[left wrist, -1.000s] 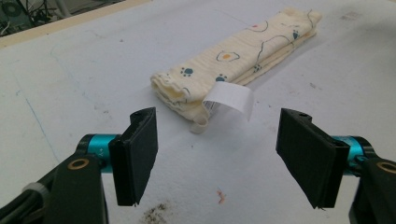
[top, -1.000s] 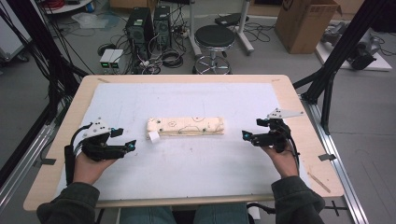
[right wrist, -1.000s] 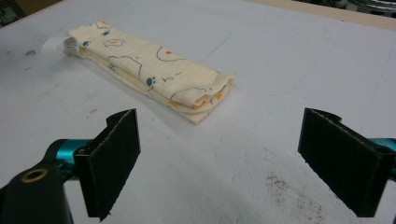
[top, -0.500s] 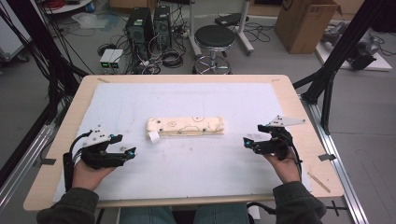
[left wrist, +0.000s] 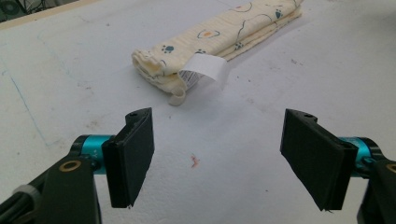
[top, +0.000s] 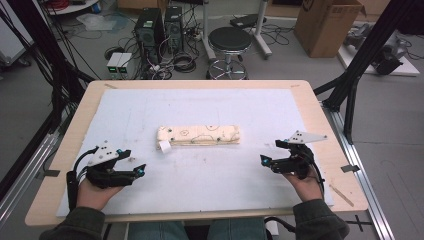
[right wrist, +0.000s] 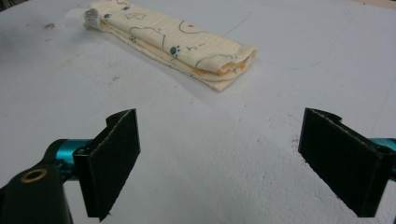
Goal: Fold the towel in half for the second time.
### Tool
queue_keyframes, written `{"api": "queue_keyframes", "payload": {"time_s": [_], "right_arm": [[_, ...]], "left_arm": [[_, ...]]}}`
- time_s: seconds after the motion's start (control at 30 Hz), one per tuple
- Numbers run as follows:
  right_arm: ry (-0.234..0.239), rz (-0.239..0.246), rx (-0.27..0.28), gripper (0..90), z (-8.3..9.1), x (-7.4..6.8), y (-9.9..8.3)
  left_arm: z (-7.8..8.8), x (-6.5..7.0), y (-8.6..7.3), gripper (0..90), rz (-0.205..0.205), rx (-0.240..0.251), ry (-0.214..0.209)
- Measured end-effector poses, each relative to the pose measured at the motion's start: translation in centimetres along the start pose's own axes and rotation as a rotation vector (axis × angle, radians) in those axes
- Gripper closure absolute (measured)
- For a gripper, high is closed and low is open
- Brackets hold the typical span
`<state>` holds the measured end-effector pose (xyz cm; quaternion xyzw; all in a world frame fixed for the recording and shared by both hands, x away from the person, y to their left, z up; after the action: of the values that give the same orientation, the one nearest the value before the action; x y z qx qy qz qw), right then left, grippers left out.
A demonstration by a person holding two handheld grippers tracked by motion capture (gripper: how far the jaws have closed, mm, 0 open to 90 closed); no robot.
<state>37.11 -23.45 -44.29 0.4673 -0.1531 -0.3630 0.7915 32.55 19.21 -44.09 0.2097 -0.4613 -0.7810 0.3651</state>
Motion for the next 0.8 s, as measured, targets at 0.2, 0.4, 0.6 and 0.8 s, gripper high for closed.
{"api": "queue_keyframes", "payload": {"time_s": [0.2,0.4,0.6,0.8], "right_arm": [[0.009,-0.003,-0.006,12.1,0.1,-0.6,-0.8],[0.013,-0.005,-0.011,12.1,0.3,-1.0,-1.6],[0.006,-0.015,-0.004,12.1,0.8,-1.0,-2.4],[-0.014,-0.024,0.015,12.1,1.5,-0.7,-2.9]], "left_arm": [[0.3,0.4,-0.8,26.4,0.000,0.000,0.001],[0.6,0.6,-1.5,26.1,0.003,-0.002,0.005],[0.9,0.9,-2.1,25.5,0.006,-0.009,0.002],[1.1,0.9,-2.5,25.0,0.009,-0.009,0.021]]}}
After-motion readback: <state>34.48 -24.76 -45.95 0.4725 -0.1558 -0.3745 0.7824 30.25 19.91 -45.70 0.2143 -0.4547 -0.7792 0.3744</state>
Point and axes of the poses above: each handheld gripper's, and its own axes: z roughly backward along the jaws, y roughly out of its top, x roughly to its right, the point moved 9 cm from there along -z, roughly forward along the jaws, and after that the axes turned 1 degree about x, right-handed, at the moved point
